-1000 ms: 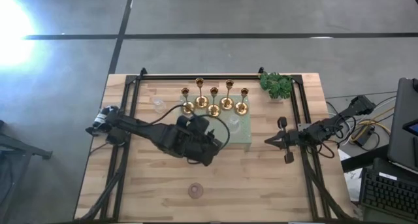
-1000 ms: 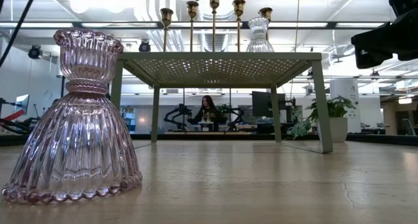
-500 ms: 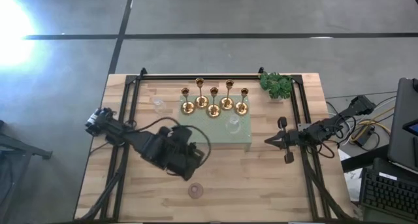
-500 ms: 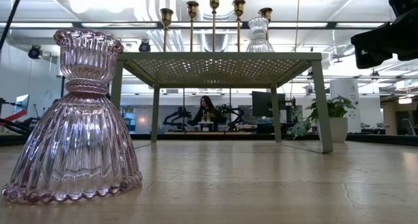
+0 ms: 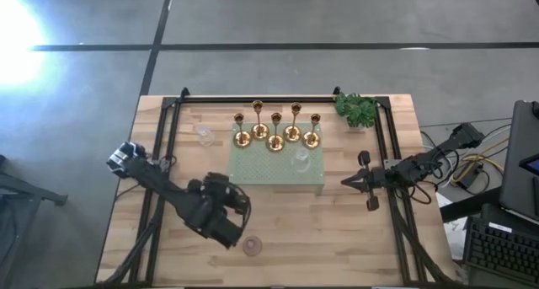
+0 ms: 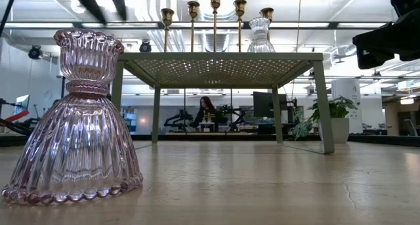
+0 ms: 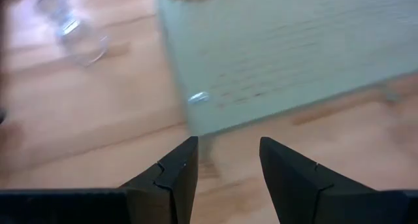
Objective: Pick & Place candle stick holders
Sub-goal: Put the white crystal glass candle holder on the shelf
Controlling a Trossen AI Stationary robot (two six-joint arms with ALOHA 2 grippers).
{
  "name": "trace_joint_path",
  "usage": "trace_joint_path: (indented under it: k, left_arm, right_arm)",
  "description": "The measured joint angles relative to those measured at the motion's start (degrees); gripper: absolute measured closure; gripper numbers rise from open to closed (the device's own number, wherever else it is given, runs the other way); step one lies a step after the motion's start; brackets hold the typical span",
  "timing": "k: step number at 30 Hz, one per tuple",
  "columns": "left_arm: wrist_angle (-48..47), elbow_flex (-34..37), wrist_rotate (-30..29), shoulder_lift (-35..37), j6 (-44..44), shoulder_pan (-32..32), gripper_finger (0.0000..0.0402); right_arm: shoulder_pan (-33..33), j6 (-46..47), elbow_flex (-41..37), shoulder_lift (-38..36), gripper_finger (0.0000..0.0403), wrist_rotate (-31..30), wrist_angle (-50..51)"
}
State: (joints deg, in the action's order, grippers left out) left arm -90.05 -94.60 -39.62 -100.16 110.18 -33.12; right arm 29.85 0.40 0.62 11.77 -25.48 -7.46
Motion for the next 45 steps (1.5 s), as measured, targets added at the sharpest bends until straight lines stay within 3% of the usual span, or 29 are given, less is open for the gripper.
trace_joint_path:
  k: [8,14,21,30,40,45]
  left_arm:
    - [0.01,12.24,4.55,1.23,13.29,-0.93,0.0234]
    - [0.04,18.95,0.96,5.09,16.46,-0.97,0.0234]
    - [1.02,29.14,-7.44,10.54,21.04,-0.83,0.0234]
    - [8.20,42.38,-9.56,15.32,20.96,0.55,0.0234]
    - [11.82,52.37,-17.61,16.85,17.09,0.56,0.0234]
    - [23.38,59.98,-23.67,16.85,13.35,0.61,0.0234]
  right_arm:
    - [0.00,-0.01,0.00,0.00,0.0394,0.00,0.00]
    - [0.00,-0.01,0.00,0.00,0.0394,0.00,0.00]
    - [0.00,0.00,0.00,0.01,0.0394,-0.01,0.00]
    - [0.00,-0.02,0.00,0.00,0.0394,0.00,0.00]
    - [-0.02,0.00,0.00,0.00,0.0394,-0.01,0.00]
    - [-0.02,-0.01,0.00,0.00,0.0394,0.00,0.00]
